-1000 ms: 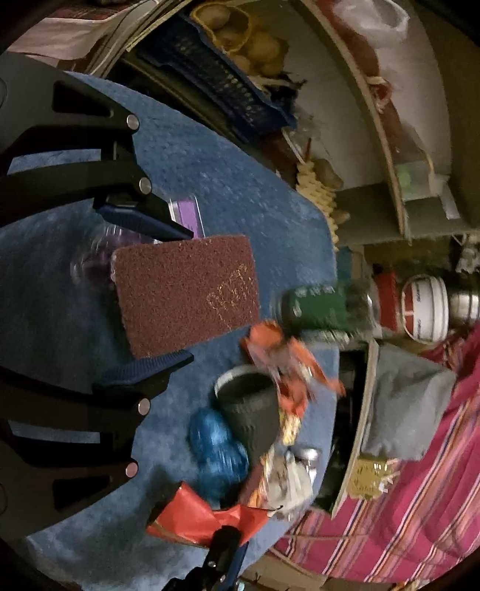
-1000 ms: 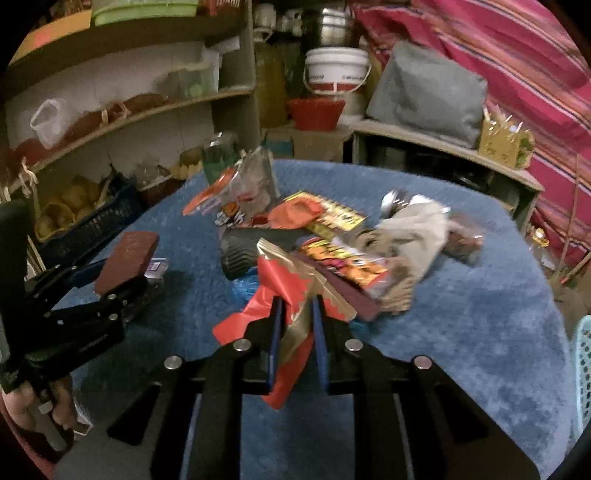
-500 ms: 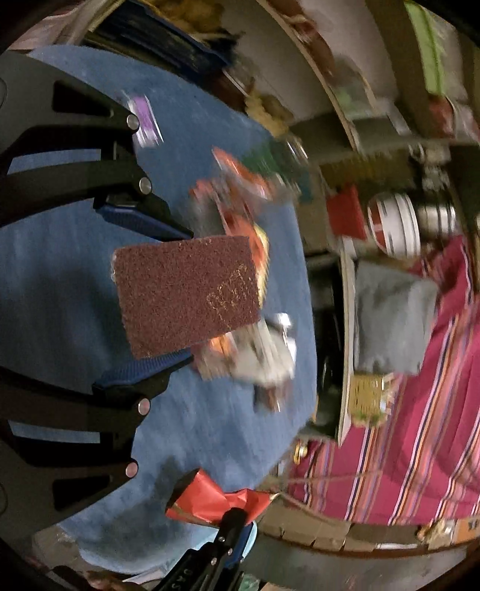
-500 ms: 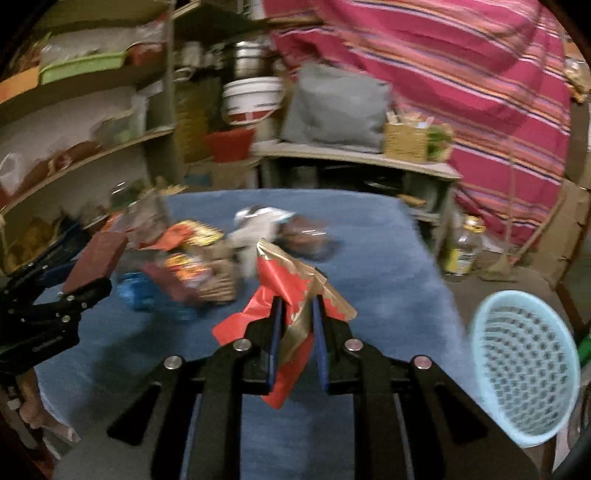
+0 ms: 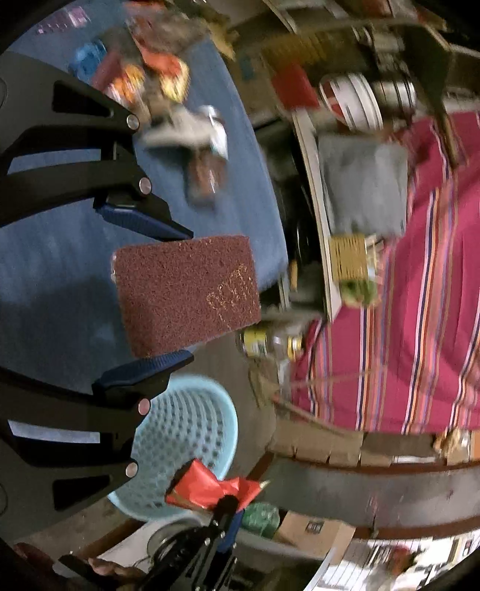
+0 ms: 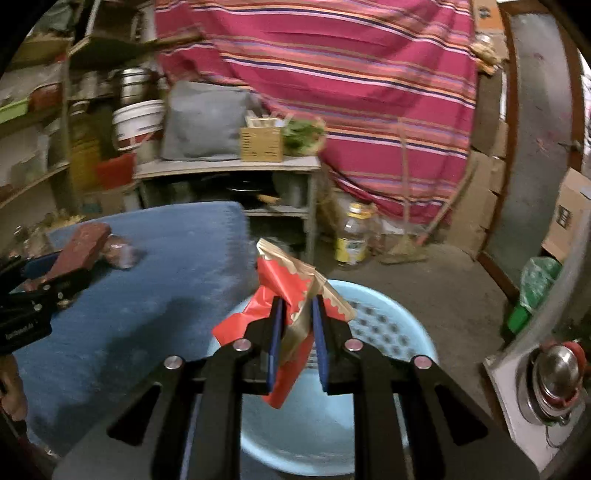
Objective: Collect trash
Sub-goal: 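Carry both items over the blue basket and open both tools to drop them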
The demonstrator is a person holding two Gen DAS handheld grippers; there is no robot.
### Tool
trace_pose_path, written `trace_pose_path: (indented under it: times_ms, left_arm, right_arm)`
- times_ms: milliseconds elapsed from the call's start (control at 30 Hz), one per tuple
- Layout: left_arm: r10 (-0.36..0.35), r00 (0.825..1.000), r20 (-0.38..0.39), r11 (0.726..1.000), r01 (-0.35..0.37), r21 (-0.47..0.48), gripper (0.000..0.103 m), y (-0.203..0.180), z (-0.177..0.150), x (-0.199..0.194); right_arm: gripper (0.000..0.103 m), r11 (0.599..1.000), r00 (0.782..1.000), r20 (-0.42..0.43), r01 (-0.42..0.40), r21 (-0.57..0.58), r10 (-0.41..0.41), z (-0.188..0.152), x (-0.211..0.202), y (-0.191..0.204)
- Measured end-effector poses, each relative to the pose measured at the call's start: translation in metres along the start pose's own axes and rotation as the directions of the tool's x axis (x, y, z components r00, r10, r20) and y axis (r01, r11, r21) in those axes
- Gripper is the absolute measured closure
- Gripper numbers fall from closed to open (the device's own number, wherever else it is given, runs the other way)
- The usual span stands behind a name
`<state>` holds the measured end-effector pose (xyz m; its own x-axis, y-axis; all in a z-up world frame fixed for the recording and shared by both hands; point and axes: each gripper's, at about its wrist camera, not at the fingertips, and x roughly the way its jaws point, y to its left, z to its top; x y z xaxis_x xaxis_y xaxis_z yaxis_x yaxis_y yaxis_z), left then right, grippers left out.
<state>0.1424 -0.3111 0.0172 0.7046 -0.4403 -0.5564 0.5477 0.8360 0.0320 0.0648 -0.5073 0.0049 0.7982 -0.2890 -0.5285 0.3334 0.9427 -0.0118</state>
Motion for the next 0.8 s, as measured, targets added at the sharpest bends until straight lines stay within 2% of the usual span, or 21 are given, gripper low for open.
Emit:
trace_pose_path:
  times_ms: [100,300,633,800]
  left_arm:
    - [-0.039,0.999,0.007,0.999,0.039,0.033,0.045,-0.036,0.009,0.014]
    - [-0.104,0.994,-0.011,0.992,0.105,0.068,0.045,-0.095,0.017,0.05]
    - [-0.151,0.987,-0.051,0.981,0.156,0.114,0.043,-0.129,0.027,0.091]
    - [-0.151,0.988,-0.037,0.982,0.155,0.11,0.023,-0.122,0.031,0.088]
  right_arm:
    - [0.086,0.999,0.999,-0.018,0.029,0.015,-0.029,0.0,0.008,-0.027]
    - [0.086,0.998,0.998,-0.038,0.056,0.034,-0.055,-0.002,0.022,-0.051]
    - [0.086,0.995,0.996,-0.064,0.064,0.081,-0.059,-0.012,0.038,-0.077]
    - [0.086,0.993,0.995,-0.073,0.068,0.096,-0.061,-0.015,0.042,-0.078]
